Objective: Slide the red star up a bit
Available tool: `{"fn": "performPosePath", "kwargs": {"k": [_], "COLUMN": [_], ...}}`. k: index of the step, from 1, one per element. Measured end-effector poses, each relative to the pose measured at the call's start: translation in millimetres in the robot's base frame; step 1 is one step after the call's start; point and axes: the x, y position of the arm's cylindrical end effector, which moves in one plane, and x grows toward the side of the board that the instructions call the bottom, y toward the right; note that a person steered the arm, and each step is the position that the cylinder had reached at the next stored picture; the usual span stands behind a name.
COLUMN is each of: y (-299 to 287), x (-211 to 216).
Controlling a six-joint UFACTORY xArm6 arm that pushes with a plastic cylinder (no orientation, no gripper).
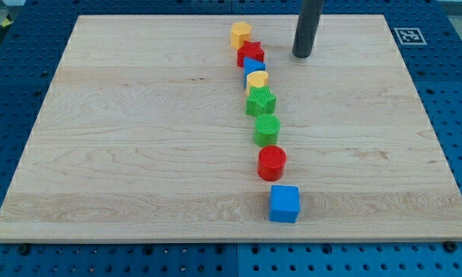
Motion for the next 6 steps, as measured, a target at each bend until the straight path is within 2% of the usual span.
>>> {"fn": "performPosePath", "kwargs": {"k": [2, 6], "y": [-36.7, -224.4], "x": [18.1, 10.5]}}
